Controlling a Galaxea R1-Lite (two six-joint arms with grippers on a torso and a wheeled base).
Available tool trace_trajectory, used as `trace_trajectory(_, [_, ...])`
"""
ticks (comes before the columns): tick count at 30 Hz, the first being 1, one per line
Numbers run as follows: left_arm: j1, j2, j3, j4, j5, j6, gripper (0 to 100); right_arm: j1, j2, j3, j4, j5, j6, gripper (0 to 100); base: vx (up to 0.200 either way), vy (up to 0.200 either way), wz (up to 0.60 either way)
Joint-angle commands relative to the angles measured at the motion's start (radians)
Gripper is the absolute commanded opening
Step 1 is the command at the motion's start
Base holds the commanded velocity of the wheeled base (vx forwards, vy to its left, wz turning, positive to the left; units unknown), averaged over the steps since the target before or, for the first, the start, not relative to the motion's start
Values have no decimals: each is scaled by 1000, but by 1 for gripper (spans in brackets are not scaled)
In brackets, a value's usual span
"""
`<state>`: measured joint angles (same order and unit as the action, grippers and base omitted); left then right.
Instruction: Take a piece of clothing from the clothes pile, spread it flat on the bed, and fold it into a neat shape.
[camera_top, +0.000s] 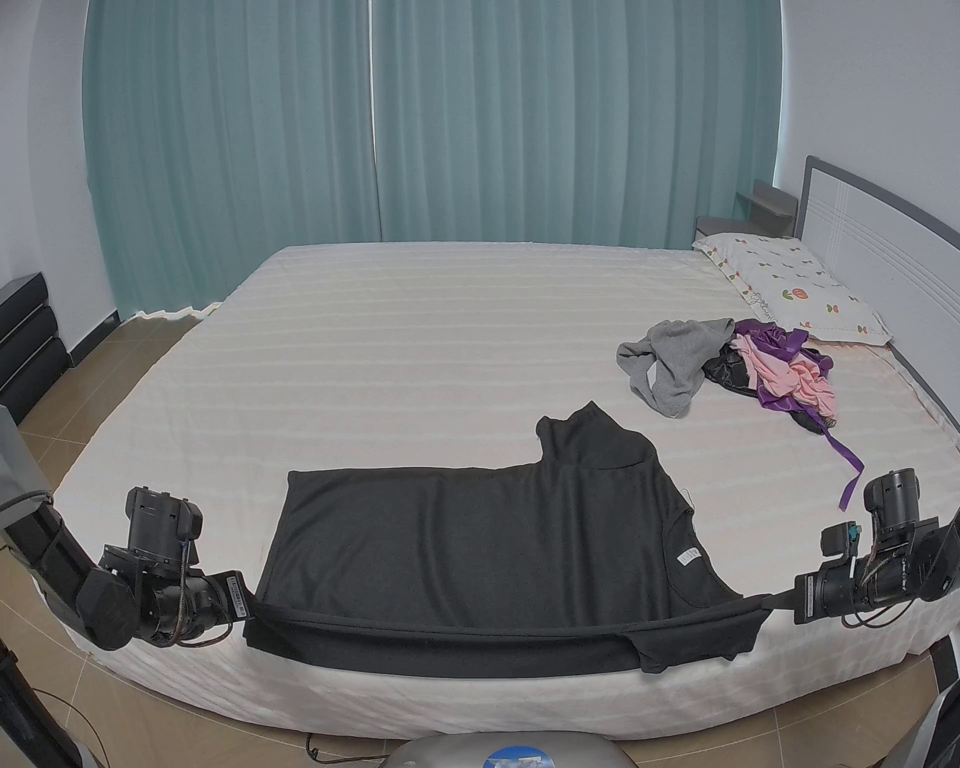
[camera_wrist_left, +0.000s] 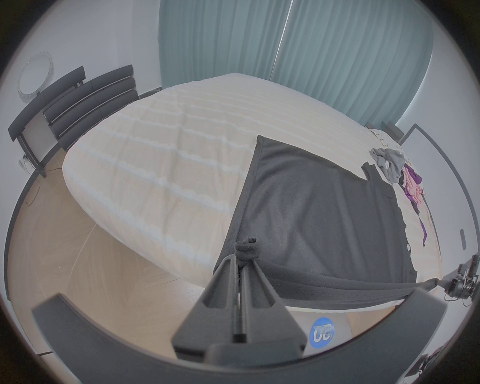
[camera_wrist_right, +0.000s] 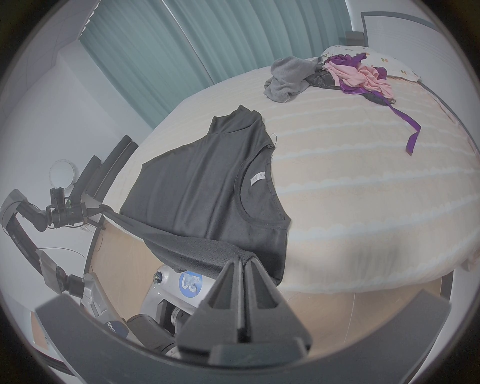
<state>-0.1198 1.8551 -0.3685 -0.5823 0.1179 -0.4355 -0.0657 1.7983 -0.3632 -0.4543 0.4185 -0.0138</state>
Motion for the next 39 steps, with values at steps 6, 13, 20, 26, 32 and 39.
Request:
trace_trajectory(6, [6, 141, -101, -4, -1, -3, 0, 26, 154, -112, 2, -6, 15, 0, 0, 0, 0])
trace_trajectory(13, [5, 214, -167, -2, -1, -5, 0, 44, 227, -200, 11, -21, 37, 0, 0, 0, 0])
trace_trajectory(20, [9, 285, -225, -4, -1, -17, 0, 53, 300, -266, 11, -55, 38, 0, 0, 0, 0])
trace_trajectory(26, [8, 317, -244, -7, -1, -31, 0, 69, 343, -303, 8, -55, 54, 0, 0, 0, 0])
trace_trajectory(32, [9, 332, -254, -7, -3, -51, 0, 90, 354, -326, 5, -56, 81, 100, 0, 0, 0])
trace_trajectory(39, [11, 329, -254, -7, -7, -58, 100, 103, 343, -326, -1, -55, 118, 100, 0, 0, 0])
